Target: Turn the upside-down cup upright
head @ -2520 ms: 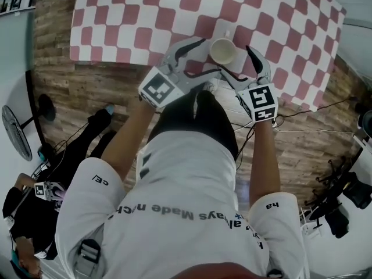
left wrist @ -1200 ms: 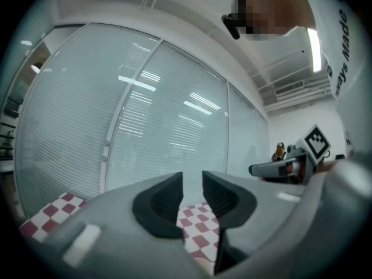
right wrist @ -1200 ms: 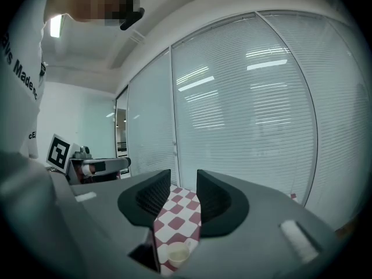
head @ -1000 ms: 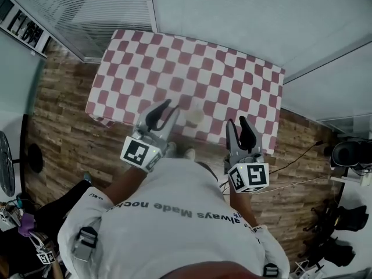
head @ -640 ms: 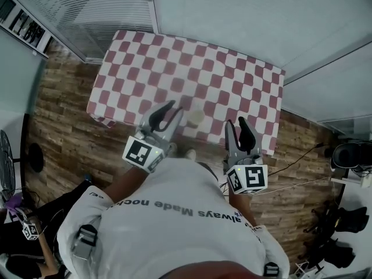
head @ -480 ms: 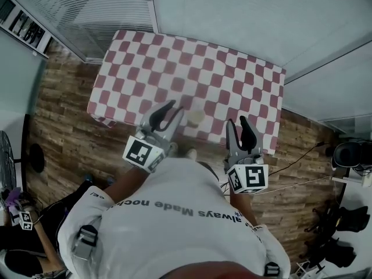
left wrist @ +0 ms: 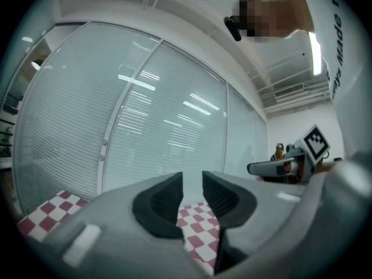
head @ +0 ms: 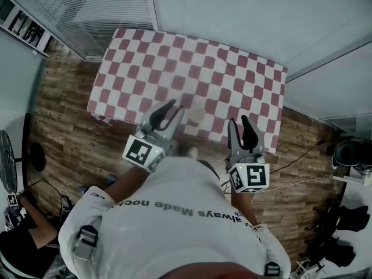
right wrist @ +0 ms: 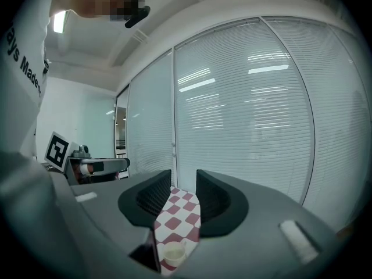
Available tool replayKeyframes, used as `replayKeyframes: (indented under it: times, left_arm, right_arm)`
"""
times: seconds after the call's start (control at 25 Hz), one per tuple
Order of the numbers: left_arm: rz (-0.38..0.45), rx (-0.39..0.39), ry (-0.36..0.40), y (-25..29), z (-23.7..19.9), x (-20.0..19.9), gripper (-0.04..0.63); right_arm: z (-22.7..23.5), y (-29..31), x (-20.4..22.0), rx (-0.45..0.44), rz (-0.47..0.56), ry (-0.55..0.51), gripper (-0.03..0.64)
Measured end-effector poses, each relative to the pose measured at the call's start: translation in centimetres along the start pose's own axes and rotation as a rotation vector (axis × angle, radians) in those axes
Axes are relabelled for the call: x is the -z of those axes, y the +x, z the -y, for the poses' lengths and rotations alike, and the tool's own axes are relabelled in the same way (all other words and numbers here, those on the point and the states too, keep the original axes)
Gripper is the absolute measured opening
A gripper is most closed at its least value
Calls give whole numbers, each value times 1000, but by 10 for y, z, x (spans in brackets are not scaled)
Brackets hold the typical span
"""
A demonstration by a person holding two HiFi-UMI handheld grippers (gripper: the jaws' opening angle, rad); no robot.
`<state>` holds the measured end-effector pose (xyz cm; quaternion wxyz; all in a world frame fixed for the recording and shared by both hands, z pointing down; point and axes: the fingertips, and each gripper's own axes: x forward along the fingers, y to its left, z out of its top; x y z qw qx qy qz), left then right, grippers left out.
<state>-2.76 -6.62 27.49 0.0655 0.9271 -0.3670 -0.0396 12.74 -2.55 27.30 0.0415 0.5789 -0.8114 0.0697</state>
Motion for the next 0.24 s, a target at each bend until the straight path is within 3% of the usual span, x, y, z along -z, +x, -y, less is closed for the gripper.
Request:
replayKeyframes:
  times: [0.24]
  left_arm:
    - [-3,10,-18,-1,2,1,107]
  right_arm:
    - [-3,2,-1,-8,-2,3,137]
